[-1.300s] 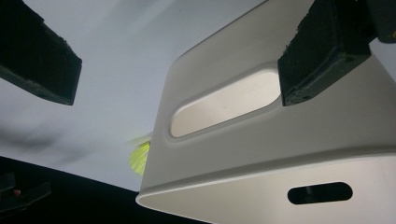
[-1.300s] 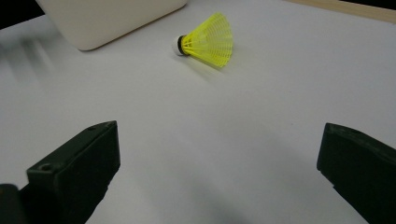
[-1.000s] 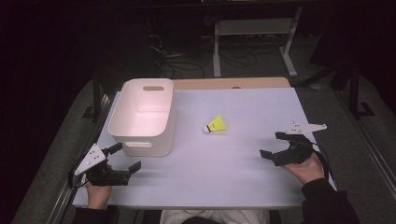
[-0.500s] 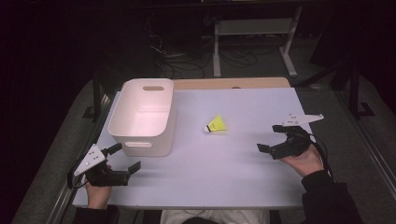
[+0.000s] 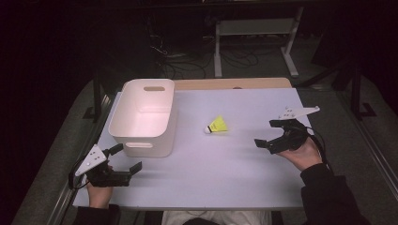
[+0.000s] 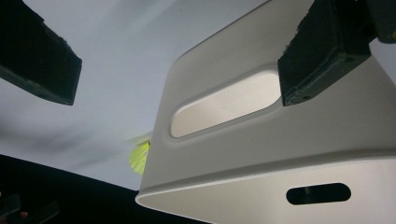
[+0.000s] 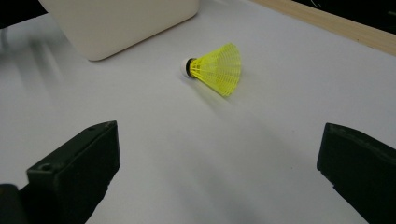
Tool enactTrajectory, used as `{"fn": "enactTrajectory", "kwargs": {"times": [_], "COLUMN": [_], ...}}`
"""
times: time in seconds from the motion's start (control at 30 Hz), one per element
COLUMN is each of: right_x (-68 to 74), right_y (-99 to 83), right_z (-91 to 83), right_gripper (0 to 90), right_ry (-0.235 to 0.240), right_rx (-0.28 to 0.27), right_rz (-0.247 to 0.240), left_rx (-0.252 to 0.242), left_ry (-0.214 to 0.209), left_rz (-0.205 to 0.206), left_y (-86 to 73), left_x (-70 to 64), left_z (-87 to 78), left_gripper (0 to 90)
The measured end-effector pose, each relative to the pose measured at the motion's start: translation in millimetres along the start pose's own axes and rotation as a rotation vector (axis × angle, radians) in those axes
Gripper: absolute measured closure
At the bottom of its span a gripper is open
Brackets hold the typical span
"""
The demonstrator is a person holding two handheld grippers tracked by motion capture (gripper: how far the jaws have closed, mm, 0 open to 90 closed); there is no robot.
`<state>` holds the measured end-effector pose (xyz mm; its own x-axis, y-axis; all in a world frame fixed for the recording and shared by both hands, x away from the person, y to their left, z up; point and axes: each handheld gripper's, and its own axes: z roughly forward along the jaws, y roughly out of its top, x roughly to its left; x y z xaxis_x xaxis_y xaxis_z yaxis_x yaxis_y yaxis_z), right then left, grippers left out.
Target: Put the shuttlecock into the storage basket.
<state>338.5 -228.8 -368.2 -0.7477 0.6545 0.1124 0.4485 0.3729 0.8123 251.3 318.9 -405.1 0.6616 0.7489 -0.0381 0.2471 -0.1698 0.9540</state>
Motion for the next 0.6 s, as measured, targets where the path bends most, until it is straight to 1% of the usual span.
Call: {"fn": "enactTrajectory", "kwargs": {"times": [0.23, 0.6], "right_x": [-0.3, -3.3], "right_y": [13.9, 23.4], "right_z": [5.0, 11.2], "right_gripper": [0.0, 0.0], "right_ry": [0.008, 0.014], "right_rx": [0.015, 0.033], "right_rz": [-0.011, -0.016], "left_rx": [-0.004, -0.002], "left_ry": [0.002, -0.002], "left_rz": [-0.005, -0.005], "left_y": [-0.1, -0.6], "left_x": [0.1, 0.2], "left_z": [-0.2, 0.2], "left_gripper": [0.0, 0.0]}}
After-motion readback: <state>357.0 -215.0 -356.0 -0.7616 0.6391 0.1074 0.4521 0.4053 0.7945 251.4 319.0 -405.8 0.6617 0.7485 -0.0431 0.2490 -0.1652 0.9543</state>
